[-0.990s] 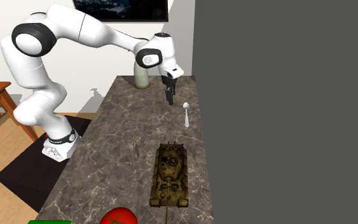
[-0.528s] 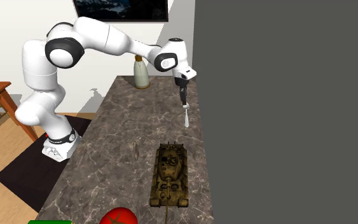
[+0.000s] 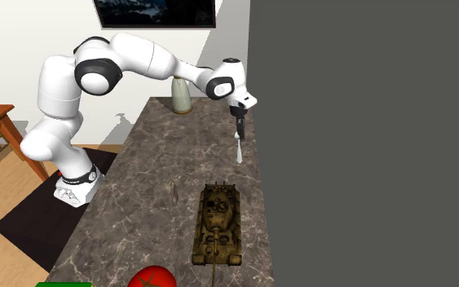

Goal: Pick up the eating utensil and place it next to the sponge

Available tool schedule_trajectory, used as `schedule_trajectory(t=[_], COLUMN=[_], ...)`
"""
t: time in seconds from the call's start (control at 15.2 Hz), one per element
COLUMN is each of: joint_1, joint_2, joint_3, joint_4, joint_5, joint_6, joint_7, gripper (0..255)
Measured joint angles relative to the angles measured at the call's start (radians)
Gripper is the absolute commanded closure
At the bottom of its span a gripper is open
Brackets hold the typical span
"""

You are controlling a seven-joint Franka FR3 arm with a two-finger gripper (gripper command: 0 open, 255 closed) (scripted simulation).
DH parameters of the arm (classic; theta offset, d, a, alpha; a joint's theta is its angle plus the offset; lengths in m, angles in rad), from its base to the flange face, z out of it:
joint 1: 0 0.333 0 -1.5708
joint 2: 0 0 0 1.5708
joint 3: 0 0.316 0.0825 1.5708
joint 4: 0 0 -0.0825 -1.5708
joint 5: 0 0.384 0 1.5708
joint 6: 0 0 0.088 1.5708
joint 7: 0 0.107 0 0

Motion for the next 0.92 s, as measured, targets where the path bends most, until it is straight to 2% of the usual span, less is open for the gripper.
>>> schedule_trajectory(t=[0.46,0.53,0.92], joint_1=[0.003,0.003,0.003], joint_2=[0.016,0.016,0.016], joint_3=[-0.004,-0.004,-0.004], joint_4=[0.003,0.003,0.003], joint_5=[-0.006,-0.006,-0.006], joint_6=[0.013,0.013,0.013], joint_7=[0.003,0.003,0.003], gripper=[0,255,255])
